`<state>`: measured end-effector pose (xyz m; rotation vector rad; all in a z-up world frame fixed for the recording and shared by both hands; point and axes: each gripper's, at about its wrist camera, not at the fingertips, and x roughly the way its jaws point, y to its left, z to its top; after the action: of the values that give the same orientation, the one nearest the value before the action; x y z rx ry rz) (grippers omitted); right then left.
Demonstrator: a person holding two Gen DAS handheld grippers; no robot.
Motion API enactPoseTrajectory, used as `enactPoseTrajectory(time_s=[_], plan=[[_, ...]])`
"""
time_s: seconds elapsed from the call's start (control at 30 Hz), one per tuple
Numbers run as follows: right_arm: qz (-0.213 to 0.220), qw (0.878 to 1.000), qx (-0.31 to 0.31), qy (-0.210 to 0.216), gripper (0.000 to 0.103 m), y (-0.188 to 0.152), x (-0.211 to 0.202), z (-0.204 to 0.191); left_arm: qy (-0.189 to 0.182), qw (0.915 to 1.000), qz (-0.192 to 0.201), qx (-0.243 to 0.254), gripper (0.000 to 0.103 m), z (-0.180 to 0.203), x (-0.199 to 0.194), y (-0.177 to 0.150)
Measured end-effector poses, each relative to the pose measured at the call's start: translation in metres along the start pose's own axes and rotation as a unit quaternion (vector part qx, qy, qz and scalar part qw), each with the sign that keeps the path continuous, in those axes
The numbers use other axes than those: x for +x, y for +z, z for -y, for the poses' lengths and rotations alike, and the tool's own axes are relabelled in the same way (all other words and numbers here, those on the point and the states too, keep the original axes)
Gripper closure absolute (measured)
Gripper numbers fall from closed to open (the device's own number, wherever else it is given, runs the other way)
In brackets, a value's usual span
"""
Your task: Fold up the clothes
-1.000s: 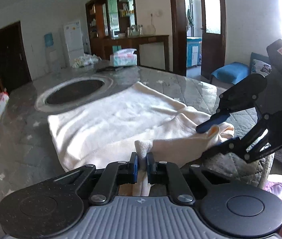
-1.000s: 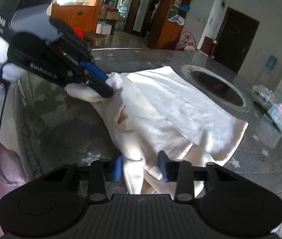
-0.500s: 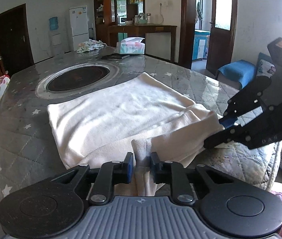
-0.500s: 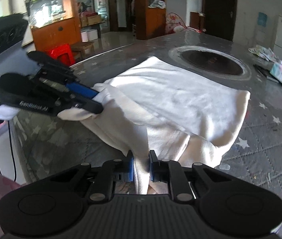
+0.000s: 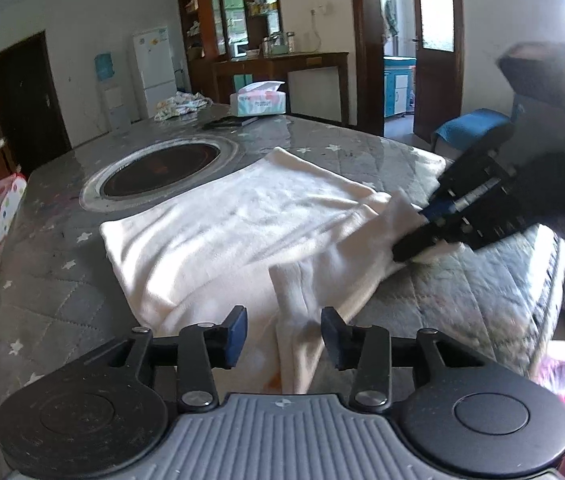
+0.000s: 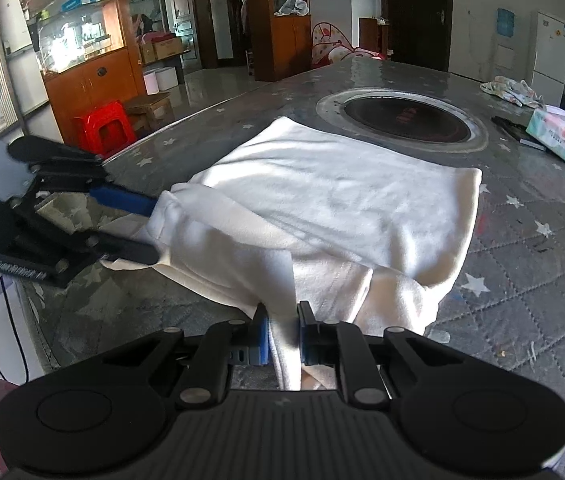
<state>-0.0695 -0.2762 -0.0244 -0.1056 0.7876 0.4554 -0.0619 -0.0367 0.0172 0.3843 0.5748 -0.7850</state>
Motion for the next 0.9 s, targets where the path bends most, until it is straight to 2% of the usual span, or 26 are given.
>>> enactPoseTrajectory(time_s=[0.23,0.43,0.5,0.6,0.7,0.9], plan=[[0.006,1.000,-0.003,-0.002,0.091,-0.001,-0.003,-0.003,0.011,0.9994,0.000,0.034,0.050,0.010,-0.017,-0.026],[0.010,1.000,-0.009,-0.006,0.091,-0.005,-0.004,-0.005,0.049,0.9960,0.002,0.074,0.051,0.012,-0.010,-0.034],[0.013,1.000,-0.011,-0.008,0.091,-0.006,-0.005,-0.006,0.051,0.9951,0.004,0.085,0.070,0.011,-0.007,-0.035],[0.017,1.000,-0.017,-0.010,0.092,-0.008,-0.007,-0.009,0.048,0.9952,0.009,0.085,0.089,0.009,-0.006,-0.036],[0.024,0.999,-0.022,-0.010,0.093,-0.010,-0.014,-0.013,0.040,0.9964,0.024,0.070,0.093,0.006,-0.016,-0.034],[0.033,0.998,-0.046,0.004,0.093,-0.014,-0.051,-0.028,0.012,0.9981,0.043,0.042,0.094,0.011,-0.055,-0.030]])
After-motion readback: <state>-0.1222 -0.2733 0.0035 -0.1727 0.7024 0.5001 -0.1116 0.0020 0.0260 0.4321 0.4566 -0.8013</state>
